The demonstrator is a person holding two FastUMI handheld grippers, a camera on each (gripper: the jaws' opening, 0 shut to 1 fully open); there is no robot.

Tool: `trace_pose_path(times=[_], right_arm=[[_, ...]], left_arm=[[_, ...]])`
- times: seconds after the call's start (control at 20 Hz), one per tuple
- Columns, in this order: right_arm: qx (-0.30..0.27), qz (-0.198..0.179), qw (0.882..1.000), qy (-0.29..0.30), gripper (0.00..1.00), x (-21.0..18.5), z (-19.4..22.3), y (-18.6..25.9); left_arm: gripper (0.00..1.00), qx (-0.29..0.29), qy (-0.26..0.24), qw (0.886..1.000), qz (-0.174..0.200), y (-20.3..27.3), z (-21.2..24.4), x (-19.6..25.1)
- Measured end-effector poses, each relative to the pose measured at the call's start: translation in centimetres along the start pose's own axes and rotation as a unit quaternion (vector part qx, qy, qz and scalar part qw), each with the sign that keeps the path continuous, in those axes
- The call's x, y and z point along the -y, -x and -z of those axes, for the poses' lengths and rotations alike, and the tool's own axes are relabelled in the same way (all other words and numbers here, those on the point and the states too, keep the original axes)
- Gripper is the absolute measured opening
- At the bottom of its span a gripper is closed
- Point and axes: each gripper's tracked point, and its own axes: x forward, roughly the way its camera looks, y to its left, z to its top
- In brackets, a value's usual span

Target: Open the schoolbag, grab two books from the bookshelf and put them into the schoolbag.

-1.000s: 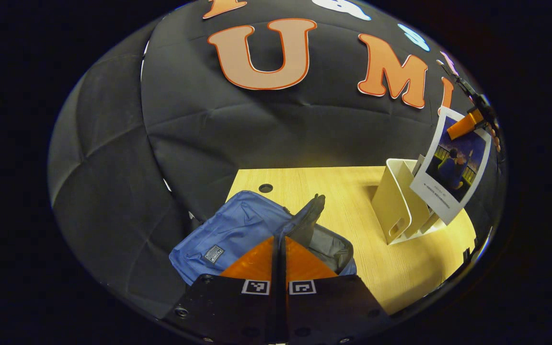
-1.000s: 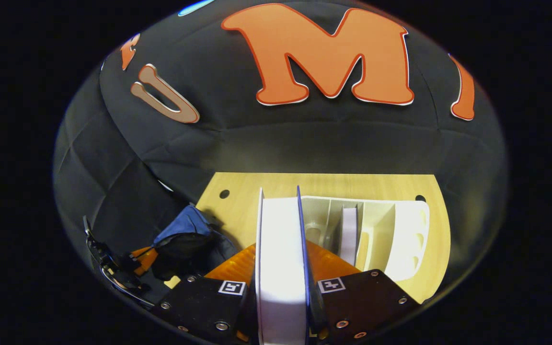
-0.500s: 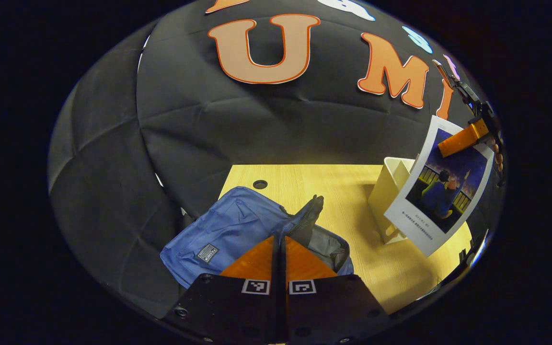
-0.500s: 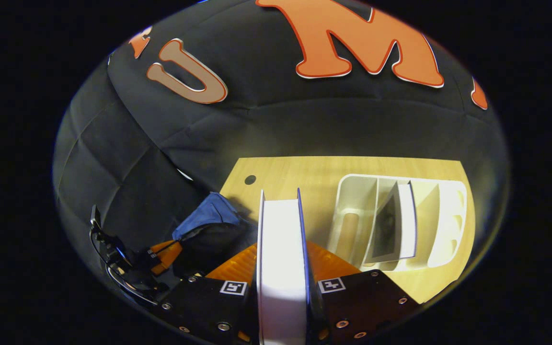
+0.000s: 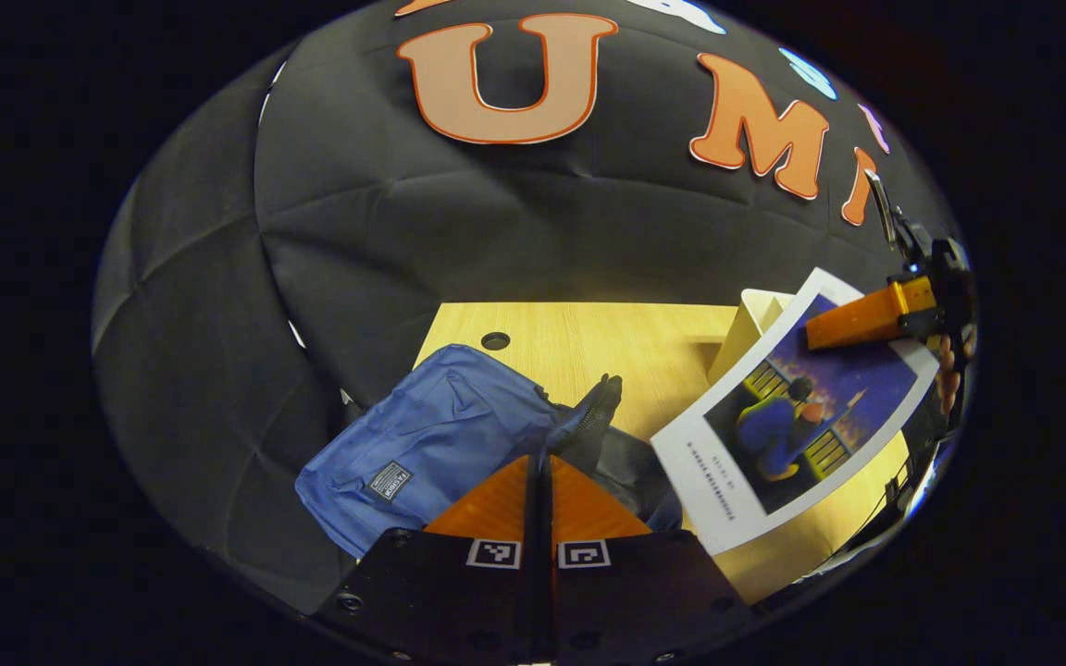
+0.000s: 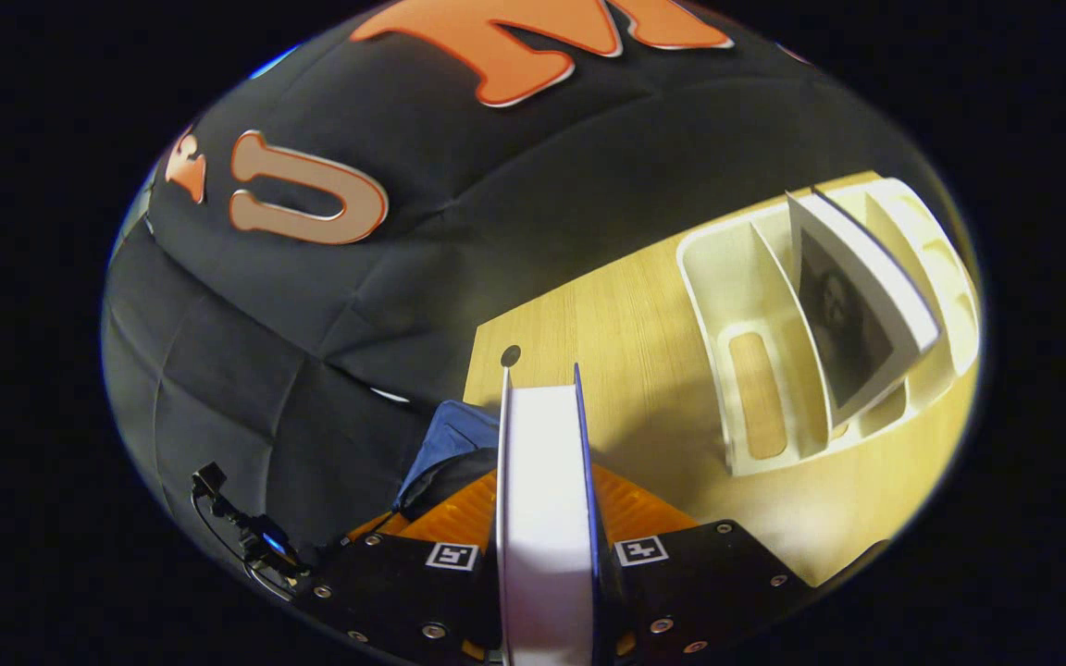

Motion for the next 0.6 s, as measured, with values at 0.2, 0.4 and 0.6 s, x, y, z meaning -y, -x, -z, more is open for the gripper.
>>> trace_pose_path(times=[0.2, 0.4, 0.6], right_arm=[[0.031, -0.003, 0.999, -0.041, 0.39, 0.7, 1.9, -1.9], [0.052, -0.011, 0.996, -0.070, 0.39, 0.2, 4.1, -3.9], [0.058, -0.016, 0.992, -0.110, 0.39, 0.1, 6.7, -6.2]], left_arm=[[0.01, -0.011, -0.016, 1.000, 0.007, -0.2, 0.2, 0.9], [0.01, -0.018, -0.034, 0.999, 0.000, 0.1, -0.5, 1.3], [0.00, -0.025, -0.043, 0.999, 0.004, 0.5, -1.3, 1.8]])
